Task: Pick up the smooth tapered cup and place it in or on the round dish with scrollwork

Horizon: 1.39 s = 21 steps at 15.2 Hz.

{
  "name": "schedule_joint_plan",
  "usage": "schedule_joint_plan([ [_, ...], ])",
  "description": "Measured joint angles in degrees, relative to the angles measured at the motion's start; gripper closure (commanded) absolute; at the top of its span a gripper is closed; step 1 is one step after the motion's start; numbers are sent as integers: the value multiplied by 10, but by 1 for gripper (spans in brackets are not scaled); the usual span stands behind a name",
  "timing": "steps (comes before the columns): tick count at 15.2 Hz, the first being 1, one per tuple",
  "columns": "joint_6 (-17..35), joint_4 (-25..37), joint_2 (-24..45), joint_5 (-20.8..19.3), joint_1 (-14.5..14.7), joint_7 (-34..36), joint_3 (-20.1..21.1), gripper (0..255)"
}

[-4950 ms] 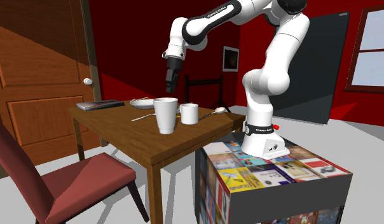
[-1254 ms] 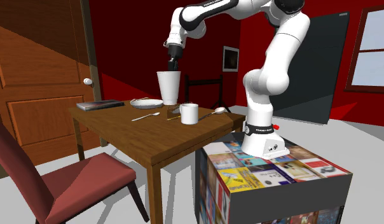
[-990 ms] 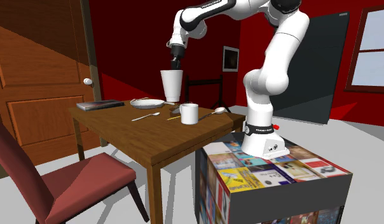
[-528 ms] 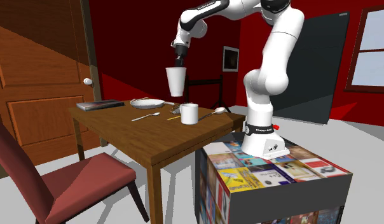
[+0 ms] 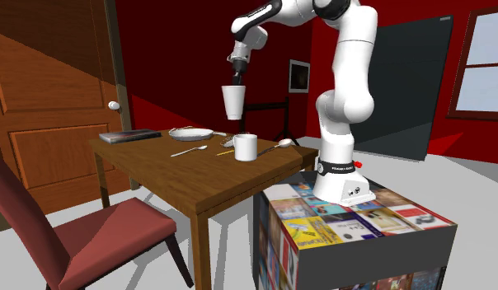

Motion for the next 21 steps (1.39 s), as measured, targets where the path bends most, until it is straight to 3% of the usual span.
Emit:
schedule_joint_plan([
  [3, -36, 66, 74, 58, -16, -72, -45, 255],
  [6, -65, 125, 156, 126, -53, -139, -66, 255],
  [21, 29, 40, 186, 161, -62, -184, -59, 255],
])
